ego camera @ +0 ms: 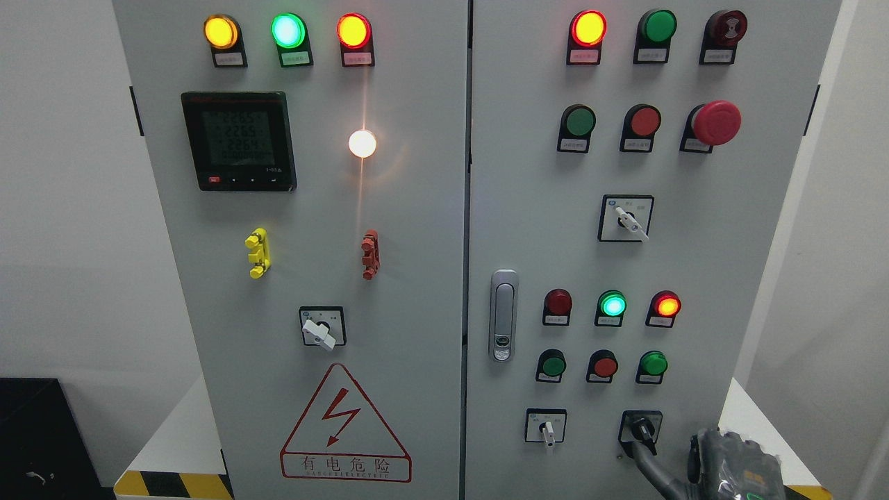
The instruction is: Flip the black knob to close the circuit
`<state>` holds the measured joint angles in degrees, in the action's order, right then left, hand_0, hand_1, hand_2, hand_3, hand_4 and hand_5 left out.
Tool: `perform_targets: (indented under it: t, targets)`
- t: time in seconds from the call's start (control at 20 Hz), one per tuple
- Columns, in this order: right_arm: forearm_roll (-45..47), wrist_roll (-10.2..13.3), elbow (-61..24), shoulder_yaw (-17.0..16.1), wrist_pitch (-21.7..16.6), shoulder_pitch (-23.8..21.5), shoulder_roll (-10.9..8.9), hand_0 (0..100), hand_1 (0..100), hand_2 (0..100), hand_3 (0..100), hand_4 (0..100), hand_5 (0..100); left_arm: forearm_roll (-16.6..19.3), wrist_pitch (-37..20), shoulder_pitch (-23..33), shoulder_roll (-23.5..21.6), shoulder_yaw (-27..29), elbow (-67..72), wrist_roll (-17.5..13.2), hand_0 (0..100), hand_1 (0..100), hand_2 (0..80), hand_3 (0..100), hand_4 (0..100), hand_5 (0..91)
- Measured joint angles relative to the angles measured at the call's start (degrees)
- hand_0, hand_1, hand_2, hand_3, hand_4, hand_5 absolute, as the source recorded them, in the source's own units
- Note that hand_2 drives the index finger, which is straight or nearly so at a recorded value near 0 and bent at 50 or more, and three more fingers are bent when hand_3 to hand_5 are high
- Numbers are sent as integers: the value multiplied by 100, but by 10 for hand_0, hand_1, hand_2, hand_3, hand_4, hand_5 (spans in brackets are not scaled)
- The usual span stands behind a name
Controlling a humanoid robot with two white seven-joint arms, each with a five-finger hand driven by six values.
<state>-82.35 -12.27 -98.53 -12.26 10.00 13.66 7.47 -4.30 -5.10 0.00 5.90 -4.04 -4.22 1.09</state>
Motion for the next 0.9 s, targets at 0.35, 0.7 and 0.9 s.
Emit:
perform_targets:
  t: [0.35,0.7,0.9]
  targets:
    - [8,83,-1,59,-17,-83,7,0,16,893,1000,948,977,0,0,0,0,0,0,0,120,556,0,0,0,0]
    - [133,202,-49,30,-29,-193,12,0,23,889,1000,946,977,0,0,0,0,0,0,0,120,556,0,0,0,0]
    - [250,333,-100,112,-29,-298,13,0,26,886,1000,943,978,0,0,0,0,0,0,0,120,556,0,0,0,0]
